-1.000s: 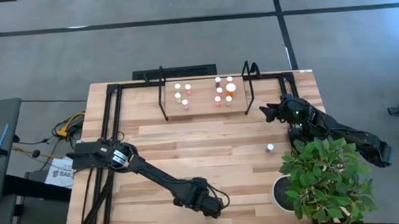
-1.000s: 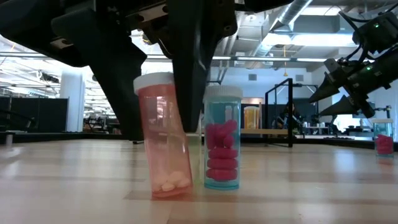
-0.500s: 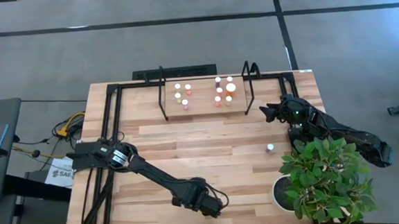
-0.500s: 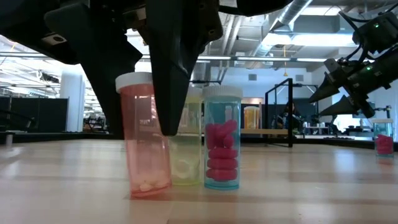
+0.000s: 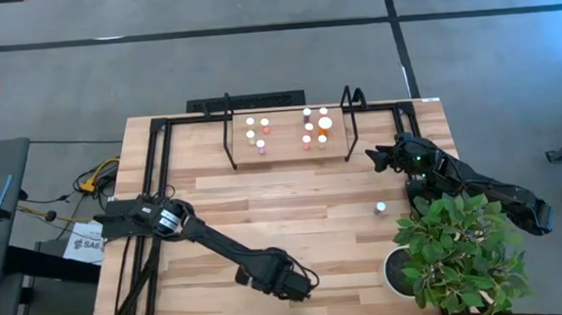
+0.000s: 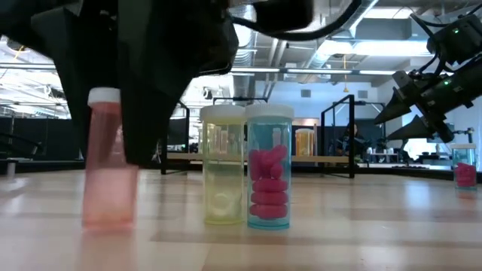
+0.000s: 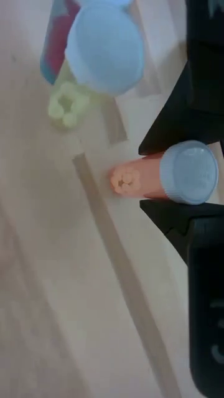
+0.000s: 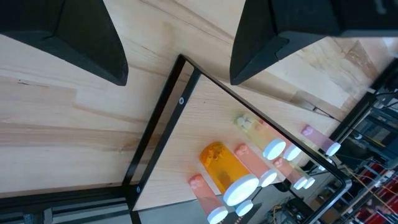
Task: Pick and place medicine bottles onto shelf by color
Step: Put the pink pill bottle on the shelf
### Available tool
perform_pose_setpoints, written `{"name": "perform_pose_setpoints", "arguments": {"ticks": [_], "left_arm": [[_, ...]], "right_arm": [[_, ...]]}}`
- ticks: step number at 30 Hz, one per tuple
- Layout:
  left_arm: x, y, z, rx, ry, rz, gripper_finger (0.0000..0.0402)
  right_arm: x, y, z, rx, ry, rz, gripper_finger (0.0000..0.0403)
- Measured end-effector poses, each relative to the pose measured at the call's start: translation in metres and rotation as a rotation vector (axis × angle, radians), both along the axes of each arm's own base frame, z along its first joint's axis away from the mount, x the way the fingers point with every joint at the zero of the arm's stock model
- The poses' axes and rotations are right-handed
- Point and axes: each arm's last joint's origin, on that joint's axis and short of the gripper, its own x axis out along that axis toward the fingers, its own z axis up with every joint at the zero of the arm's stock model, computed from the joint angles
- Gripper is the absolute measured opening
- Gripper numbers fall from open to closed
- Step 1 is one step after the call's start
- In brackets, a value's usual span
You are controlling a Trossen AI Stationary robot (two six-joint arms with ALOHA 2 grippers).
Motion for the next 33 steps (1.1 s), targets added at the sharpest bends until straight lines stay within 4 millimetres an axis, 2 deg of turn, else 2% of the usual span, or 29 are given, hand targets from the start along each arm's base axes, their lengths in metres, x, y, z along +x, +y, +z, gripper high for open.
{"name": "perform_pose_setpoints", "arguments": {"ticks": [9, 14, 17, 23, 33], "left_arm": [[0.003, 0.023, 0.039, 0.118, 0.025, -0.087, 0.0099], [0.015, 0.051, 0.059, 0.150, -0.014, -0.126, 0.0099], [0.026, 0.077, 0.066, 0.150, -0.042, -0.140, 0.0099], [0.044, 0.140, 0.068, 0.148, -0.057, -0.124, 0.0099], [0.051, 0.252, 0.068, 0.121, -0.070, -0.034, 0.0099]], "right_arm": [[0.000, 0.000, 0.000, 0.000, 0.000, 0.000, 0.0305], [0.000, 0.000, 0.000, 0.000, 0.000, 0.000, 0.0305], [0.000, 0.000, 0.000, 0.000, 0.000, 0.000, 0.0305], [0.000, 0.000, 0.000, 0.000, 0.000, 0.000, 0.0305], [0.000, 0.000, 0.000, 0.000, 0.000, 0.000, 0.0305]]}}
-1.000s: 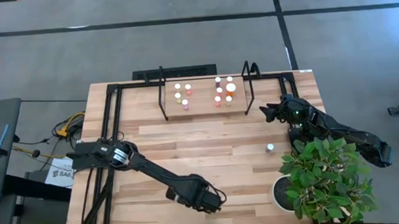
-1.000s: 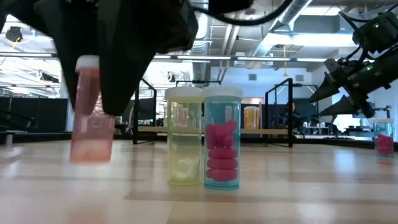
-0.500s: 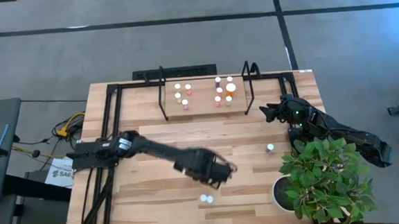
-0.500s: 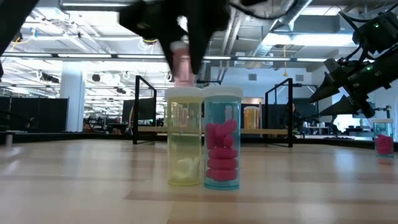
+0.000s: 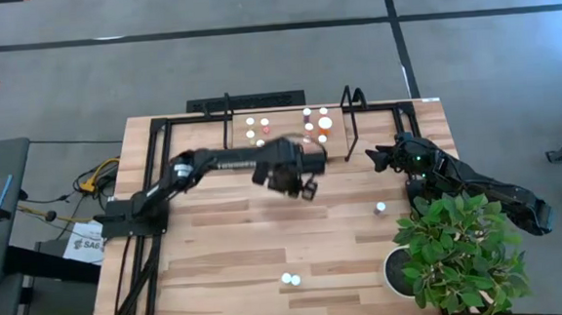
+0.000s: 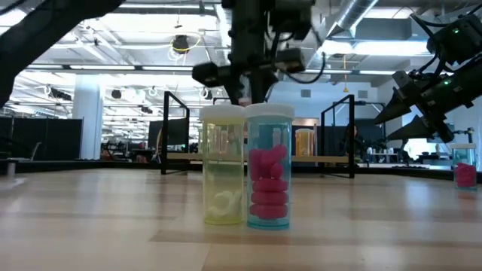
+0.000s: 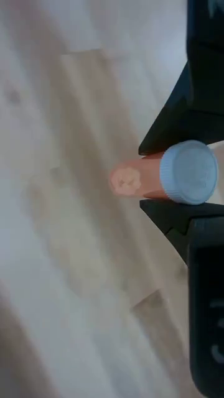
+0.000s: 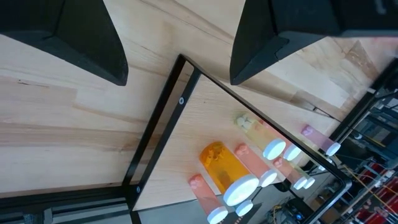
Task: Pick and place medicine bottles onto shelf by color
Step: Put the pink pill bottle on the shelf
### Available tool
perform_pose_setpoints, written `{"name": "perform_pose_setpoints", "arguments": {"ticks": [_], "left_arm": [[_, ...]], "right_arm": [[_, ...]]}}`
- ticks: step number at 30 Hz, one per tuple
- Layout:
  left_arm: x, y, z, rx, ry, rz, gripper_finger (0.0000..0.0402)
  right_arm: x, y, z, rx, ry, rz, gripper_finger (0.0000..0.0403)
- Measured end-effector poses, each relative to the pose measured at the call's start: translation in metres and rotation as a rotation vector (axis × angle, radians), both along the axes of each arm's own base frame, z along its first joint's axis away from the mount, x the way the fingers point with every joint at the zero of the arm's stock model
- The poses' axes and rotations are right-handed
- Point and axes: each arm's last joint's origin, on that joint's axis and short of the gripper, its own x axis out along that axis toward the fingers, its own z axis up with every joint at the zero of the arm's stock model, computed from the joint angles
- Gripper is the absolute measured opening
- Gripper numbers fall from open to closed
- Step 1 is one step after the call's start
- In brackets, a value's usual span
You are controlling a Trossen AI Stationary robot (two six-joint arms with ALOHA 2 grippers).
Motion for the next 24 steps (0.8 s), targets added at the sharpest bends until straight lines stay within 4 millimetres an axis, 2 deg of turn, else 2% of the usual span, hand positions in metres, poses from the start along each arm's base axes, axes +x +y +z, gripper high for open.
{"name": "perform_pose_setpoints", "arguments": {"ticks": [6, 11, 16, 24], "left_arm": [[-0.007, 0.054, 0.001, -0.026, -0.012, 0.054, 0.0099], [-0.015, 0.087, 0.013, 0.018, -0.029, 0.031, 0.0099], [-0.026, 0.120, 0.027, 0.095, -0.051, -0.050, 0.0099], [-0.041, 0.160, 0.018, 0.120, -0.005, -0.219, 0.0099]], "right_arm": [[0.000, 0.000, 0.000, 0.000, 0.000, 0.000, 0.0305], [0.000, 0.000, 0.000, 0.000, 0.000, 0.000, 0.0305], [0.000, 0.000, 0.000, 0.000, 0.000, 0.000, 0.0305], [0.000, 0.000, 0.000, 0.000, 0.000, 0.000, 0.0305]]}}
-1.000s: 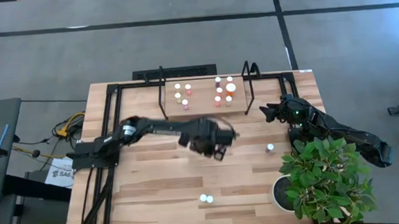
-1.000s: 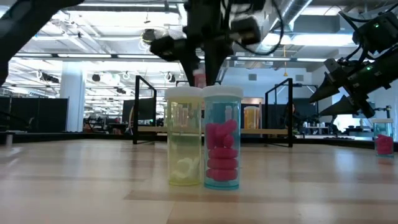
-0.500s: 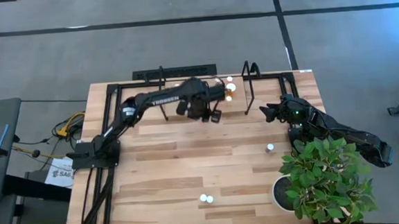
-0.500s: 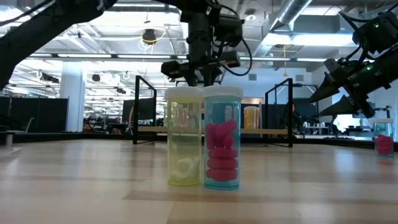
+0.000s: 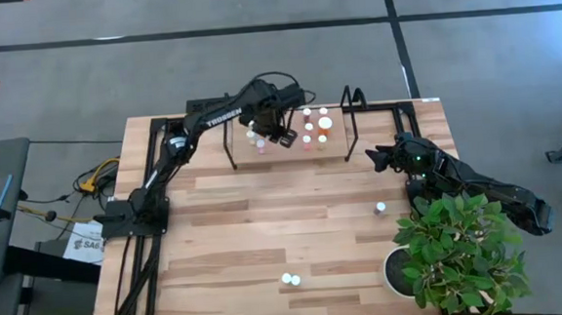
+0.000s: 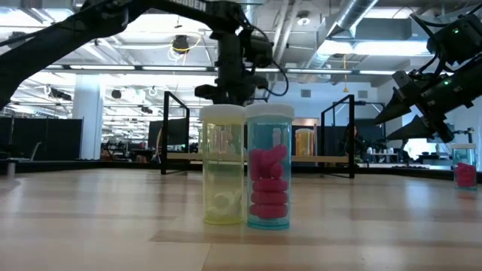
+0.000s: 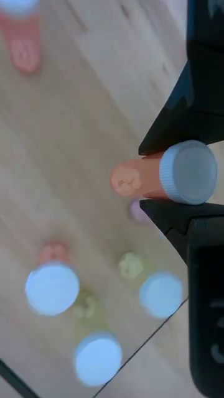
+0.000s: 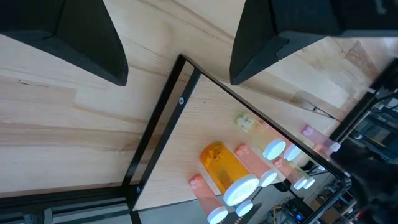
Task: Pick and place medicine bottles onto shelf by color
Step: Put the pink pill bottle on the shelf
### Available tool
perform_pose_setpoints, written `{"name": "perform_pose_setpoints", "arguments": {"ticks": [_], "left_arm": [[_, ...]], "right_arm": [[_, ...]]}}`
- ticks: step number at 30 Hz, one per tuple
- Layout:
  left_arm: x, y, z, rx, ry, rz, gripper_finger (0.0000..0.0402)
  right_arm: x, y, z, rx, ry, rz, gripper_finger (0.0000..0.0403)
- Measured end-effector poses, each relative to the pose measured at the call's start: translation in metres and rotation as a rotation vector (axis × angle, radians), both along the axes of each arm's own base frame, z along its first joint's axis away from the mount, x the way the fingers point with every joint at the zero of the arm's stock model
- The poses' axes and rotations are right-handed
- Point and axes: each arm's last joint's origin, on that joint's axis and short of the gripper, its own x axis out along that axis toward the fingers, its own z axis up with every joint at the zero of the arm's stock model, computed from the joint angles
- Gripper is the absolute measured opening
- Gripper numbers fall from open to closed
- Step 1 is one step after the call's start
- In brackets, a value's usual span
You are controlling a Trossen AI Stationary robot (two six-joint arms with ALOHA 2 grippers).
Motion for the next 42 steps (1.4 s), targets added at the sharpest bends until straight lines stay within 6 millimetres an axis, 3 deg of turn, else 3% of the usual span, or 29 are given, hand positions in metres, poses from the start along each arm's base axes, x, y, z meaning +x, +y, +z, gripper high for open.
{"name": "perform_pose_setpoints", "arguments": {"ticks": [7, 15, 29, 42], "left_arm": [[0.000, 0.010, -0.018, -0.001, 0.074, -0.102, 0.0099], [0.002, 0.013, -0.017, 0.045, 0.058, -0.146, 0.0099], [0.008, 0.013, -0.037, 0.015, 0.103, -0.173, 0.0099], [0.008, 0.014, -0.037, 0.038, 0.112, -0.167, 0.0099]], "right_arm": [[0.000, 0.000, 0.000, 0.000, 0.000, 0.000, 0.0305], [0.000, 0.000, 0.000, 0.000, 0.000, 0.000, 0.0305], [0.000, 0.000, 0.000, 0.000, 0.000, 0.000, 0.0305], [0.000, 0.000, 0.000, 0.000, 0.000, 0.000, 0.0305]]}}
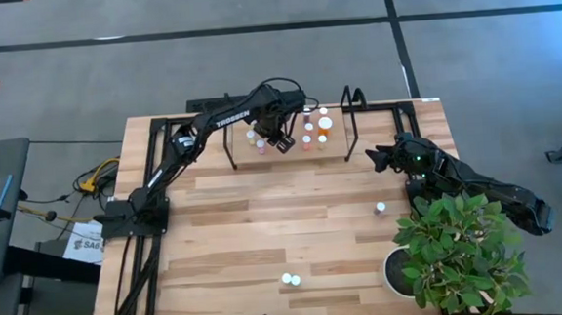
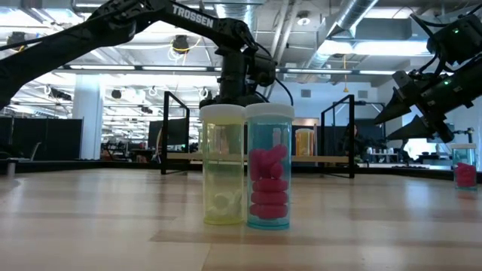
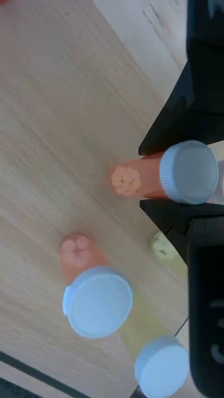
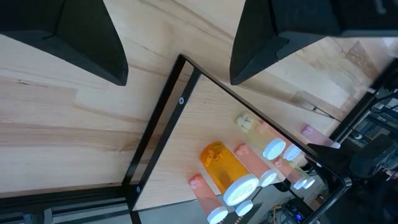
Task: Pick and place medicine bottles onto shelf by color
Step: Put the pink pill bottle on the shelf
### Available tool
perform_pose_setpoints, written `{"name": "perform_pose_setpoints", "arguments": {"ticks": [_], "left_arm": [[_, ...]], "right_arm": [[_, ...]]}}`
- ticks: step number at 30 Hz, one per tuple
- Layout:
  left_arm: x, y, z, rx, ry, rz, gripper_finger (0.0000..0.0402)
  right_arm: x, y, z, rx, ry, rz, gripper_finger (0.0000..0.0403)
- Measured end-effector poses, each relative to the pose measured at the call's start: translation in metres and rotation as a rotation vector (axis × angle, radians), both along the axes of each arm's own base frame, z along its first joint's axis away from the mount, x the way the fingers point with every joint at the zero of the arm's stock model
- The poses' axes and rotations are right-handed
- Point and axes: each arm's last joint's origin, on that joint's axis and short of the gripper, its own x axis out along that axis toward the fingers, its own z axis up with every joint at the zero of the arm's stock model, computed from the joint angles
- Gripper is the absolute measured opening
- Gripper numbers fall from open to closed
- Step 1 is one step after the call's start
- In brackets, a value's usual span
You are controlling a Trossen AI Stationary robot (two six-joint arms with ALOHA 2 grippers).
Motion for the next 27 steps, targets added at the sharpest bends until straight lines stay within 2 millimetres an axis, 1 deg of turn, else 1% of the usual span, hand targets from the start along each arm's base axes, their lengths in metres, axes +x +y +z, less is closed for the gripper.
{"name": "perform_pose_setpoints", "arguments": {"ticks": [15, 27], "left_arm": [[-0.0003, -0.0001, 0.0000, 0.001, 0.005, -0.011, 0.0099], [0.0000, 0.0001, -0.0002, 0.001, 0.007, -0.052, 0.0099]], "right_arm": [[0.0000, 0.0000, 0.0000, 0.000, 0.000, 0.000, 0.0305], [0.0000, 0.0000, 0.0000, 0.000, 0.000, 0.000, 0.0305]]}}
